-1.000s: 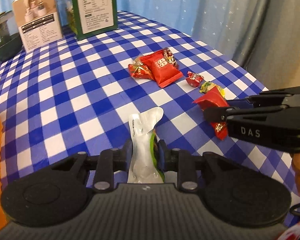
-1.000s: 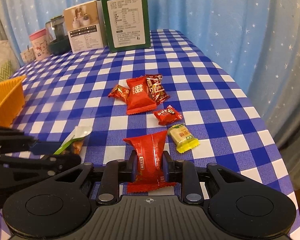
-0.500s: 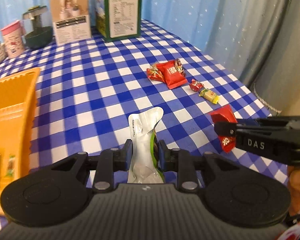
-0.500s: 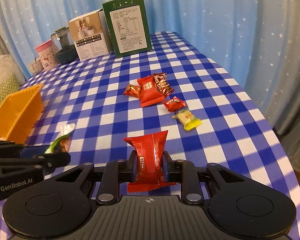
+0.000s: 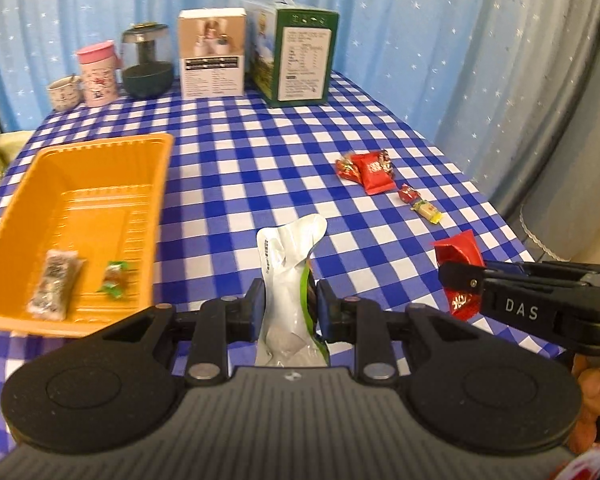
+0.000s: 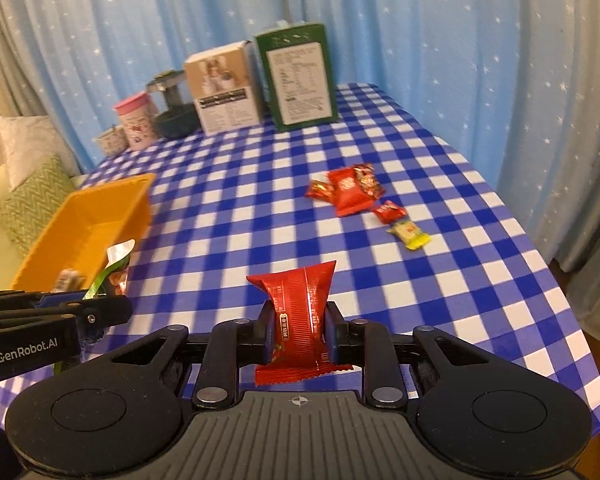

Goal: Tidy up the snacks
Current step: 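Carry the red candy with the right tool while the left tool carries the white packet over the tray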

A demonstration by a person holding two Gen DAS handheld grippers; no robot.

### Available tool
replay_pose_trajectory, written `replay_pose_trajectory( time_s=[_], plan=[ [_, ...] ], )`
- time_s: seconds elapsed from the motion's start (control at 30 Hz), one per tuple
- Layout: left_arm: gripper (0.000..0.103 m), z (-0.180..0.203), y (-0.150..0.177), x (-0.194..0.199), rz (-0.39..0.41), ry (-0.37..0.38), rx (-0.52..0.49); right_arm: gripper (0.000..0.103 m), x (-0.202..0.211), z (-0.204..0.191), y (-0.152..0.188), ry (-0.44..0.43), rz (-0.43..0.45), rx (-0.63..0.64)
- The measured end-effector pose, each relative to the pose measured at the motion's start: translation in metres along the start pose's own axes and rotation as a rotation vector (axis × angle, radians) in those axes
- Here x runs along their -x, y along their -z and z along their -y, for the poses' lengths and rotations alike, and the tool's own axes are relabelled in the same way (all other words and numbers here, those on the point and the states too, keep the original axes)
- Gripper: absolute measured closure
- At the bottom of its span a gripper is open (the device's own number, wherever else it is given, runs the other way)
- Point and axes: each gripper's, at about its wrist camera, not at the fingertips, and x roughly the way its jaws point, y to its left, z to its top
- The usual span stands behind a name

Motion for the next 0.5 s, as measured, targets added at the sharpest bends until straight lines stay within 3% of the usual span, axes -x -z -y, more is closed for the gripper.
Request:
replay_pose_trajectory(
  time_s=[0.5],
  plan=[
    [0.079, -0.05, 0.011, 0.055, 0.051, -0.074, 0.069, 0.078, 0.019, -0.067, 0.0, -0.095, 0.018, 0.092]
  ],
)
